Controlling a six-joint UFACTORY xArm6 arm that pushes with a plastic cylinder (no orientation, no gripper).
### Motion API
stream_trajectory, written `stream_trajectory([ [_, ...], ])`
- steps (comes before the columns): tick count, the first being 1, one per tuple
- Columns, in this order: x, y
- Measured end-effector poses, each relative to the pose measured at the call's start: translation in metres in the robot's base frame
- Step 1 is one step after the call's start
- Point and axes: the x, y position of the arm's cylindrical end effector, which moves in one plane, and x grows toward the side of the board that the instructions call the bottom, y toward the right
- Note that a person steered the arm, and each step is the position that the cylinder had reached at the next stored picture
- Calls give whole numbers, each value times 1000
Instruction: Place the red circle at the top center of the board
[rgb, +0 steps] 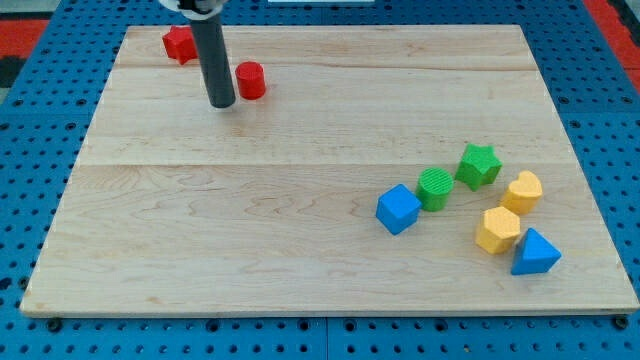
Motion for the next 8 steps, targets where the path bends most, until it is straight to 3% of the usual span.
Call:
stream_trajectory([
  [2,-59,104],
  [4,-95,117],
  [6,-78,126],
  [8,-19,129],
])
